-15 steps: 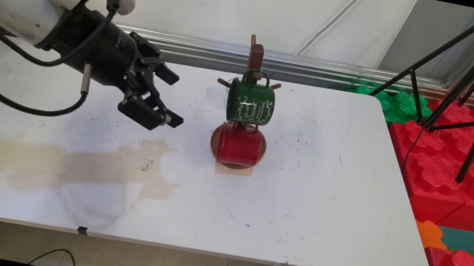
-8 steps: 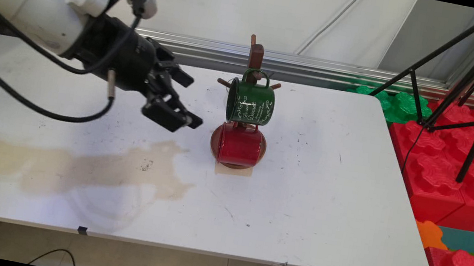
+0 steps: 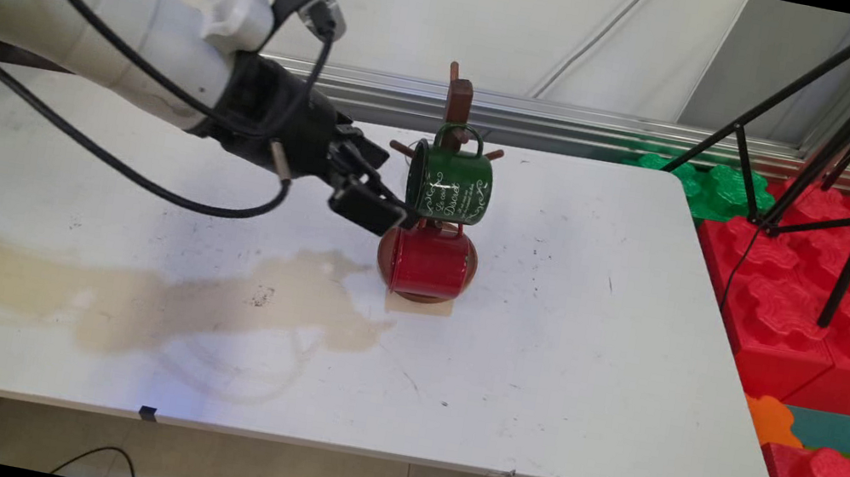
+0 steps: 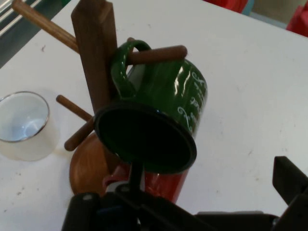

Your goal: Pick up the green mug from the rack, then place the picked object on the table

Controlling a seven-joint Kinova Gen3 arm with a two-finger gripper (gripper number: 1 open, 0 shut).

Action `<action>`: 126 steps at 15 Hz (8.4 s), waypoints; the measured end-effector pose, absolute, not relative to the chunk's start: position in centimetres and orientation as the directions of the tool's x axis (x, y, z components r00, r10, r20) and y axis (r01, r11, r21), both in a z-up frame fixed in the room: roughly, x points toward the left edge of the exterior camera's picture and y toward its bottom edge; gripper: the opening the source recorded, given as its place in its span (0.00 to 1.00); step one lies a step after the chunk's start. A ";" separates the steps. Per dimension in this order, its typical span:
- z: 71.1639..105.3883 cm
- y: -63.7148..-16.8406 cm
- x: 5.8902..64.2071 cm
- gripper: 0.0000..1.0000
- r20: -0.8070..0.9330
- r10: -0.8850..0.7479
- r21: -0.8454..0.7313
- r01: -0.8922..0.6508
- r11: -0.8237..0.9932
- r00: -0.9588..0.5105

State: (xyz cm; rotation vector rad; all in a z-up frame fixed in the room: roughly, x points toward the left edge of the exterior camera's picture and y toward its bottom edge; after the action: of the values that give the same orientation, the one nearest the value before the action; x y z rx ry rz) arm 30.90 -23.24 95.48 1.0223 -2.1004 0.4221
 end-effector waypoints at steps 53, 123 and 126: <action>94.4 -21.5 29.4 0.00 0.798 -0.563 0.268 -0.710 0.652 -0.216; 82.7 -42.0 35.8 1.00 0.015 -0.803 -0.176 -0.792 0.585 -0.596; 82.7 -42.0 35.1 1.00 0.020 -0.796 -0.179 -0.785 0.593 -0.605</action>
State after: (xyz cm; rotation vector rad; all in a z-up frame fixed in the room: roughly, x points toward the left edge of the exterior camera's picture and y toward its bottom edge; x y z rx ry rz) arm 35.14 -42.00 82.71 1.4207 -2.8588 0.2721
